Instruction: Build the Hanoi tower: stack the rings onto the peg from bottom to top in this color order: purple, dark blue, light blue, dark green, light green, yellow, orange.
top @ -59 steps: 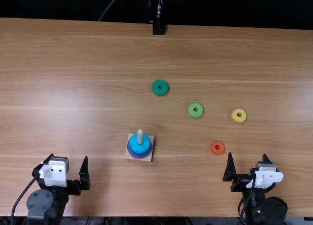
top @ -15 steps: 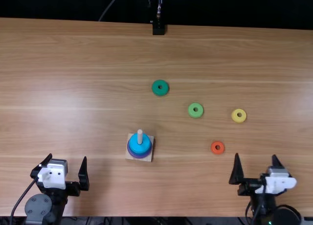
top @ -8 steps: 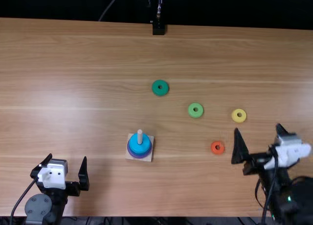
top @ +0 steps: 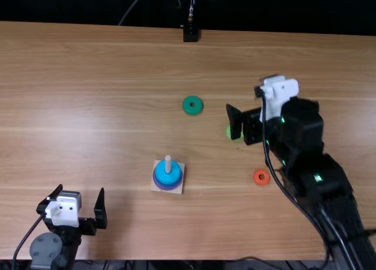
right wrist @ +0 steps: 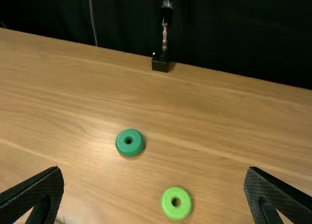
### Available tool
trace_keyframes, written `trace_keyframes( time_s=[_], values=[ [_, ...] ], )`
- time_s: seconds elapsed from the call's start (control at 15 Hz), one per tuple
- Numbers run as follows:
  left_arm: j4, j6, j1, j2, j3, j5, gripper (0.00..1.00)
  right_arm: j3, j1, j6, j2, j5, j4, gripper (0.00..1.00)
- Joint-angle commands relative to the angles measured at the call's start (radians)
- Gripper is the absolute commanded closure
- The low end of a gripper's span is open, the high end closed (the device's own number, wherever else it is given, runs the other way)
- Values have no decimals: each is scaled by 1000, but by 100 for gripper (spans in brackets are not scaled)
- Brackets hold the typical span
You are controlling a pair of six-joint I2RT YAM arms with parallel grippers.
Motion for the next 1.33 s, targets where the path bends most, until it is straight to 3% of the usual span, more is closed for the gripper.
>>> trace_keyframes(
  time_s=[0.0,0.07,0.2,0.53,0.8,1.07,1.27],
  values=[
    [-73,12,12,-17,-110,-4,0,84,15,104,115,7,3,0],
    [-73,12,12,-17,-110,-4,0,127,15,157,187,7,0,0],
    [-73,12,12,-17,-110,-4,0,201,18,185,337,5,-13,0],
    [-73,12,12,-17,-110,-4,0,408,64,167,656,5,-138,0],
    [-73,12,12,-17,-110,-4,0,617,75,169,851,7,-258,0],
    [-73,12,12,-17,-110,-4,0,788,75,169,1006,9,-396,0],
    [-73,12,12,-17,-110,-4,0,819,90,172,1050,7,-468,0]
  ],
)
